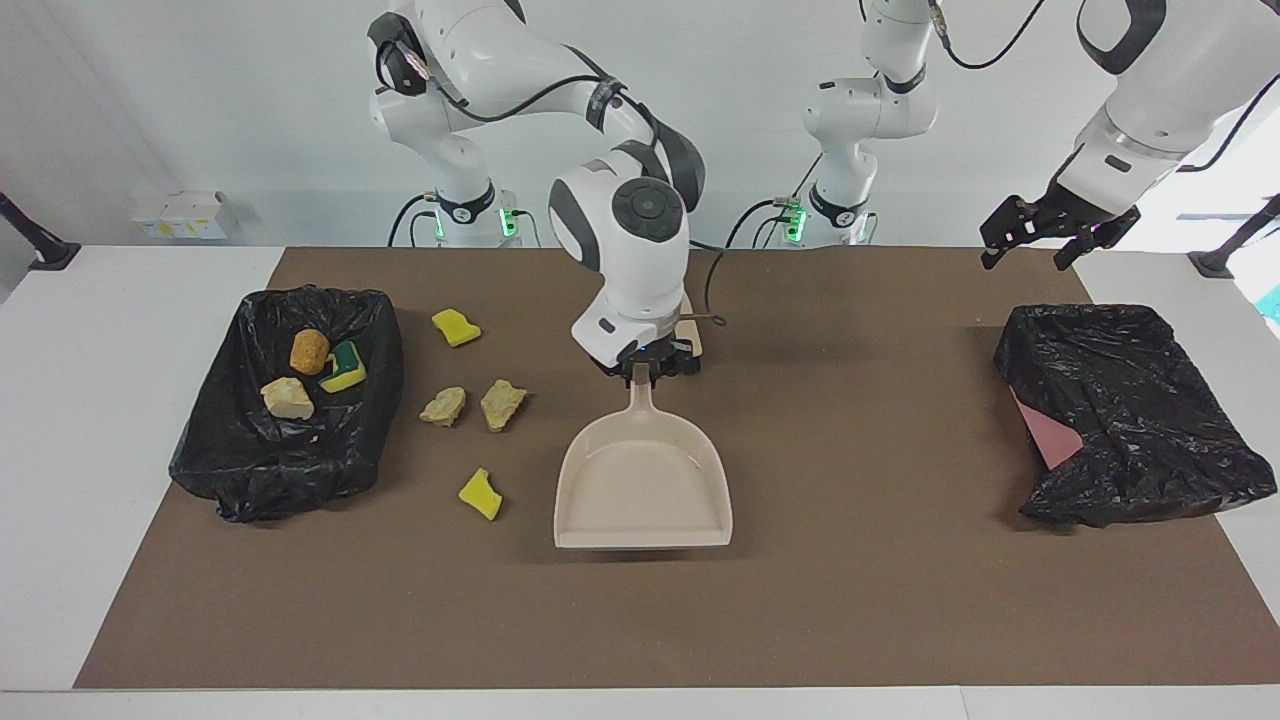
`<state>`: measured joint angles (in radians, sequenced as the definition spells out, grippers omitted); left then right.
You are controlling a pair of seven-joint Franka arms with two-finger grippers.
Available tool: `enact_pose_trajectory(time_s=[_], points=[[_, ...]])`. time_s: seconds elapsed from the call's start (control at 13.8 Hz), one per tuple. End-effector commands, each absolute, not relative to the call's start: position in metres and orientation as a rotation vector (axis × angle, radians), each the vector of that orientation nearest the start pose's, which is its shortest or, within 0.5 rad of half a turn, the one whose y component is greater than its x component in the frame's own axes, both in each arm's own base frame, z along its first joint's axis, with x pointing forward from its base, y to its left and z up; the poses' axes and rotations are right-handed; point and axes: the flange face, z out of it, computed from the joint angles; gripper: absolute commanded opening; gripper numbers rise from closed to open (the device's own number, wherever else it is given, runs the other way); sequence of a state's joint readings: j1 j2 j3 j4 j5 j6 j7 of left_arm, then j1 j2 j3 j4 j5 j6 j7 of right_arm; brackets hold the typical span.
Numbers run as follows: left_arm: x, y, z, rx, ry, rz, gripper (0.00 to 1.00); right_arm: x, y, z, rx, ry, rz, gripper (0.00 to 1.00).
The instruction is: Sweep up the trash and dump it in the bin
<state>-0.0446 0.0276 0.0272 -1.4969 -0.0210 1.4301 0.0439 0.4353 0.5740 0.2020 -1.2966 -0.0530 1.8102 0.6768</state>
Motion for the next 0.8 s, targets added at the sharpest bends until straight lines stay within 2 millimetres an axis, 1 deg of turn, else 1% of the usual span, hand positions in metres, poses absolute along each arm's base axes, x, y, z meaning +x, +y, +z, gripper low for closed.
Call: enact_pose_trajectory(time_s=[0.0, 0.07, 0.14, 0.22, 0.29, 0.51, 0.58, 0.72], points=[[0.54, -0.012, 0.634, -3.138, 0.094, 0.123, 1.0, 0.6, 0.418, 0.394, -3.042, 0.165, 0.138, 0.0], [0.54, -0.012, 0.634, -3.138, 0.094, 0.125, 1.0, 0.6, 0.42, 0.389, -3.032, 0.171, 0.148, 0.0], [0.54, -0.012, 0.633, -3.138, 0.094, 0.125, 1.0, 0.601, 0.421, 0.376, -3.037, 0.17, 0.171, 0.0], [0.54, -0.012, 0.633, -3.139, 0.094, 0.121, 1.0, 0.602, 0.425, 0.368, -3.029, 0.169, 0.158, 0.0], [0.54, -0.012, 0.633, -3.139, 0.094, 0.12, 1.0, 0.599, 0.432, 0.365, -3.019, 0.155, 0.148, 0.0], [0.54, -0.014, 0.63, -3.14, 0.101, 0.125, 1.0, 0.6, 0.43, 0.361, -3.01, 0.154, 0.131, 0.0], [0.541, -0.014, 0.627, -3.138, 0.101, 0.123, 1.0, 0.596, 0.428, 0.353, -3.018, 0.151, 0.15, 0.02], [0.543, -0.018, 0.621, -3.139, 0.111, 0.123, 1.0, 0.588, 0.424, 0.349, -3.03, 0.148, 0.165, 0.1]])
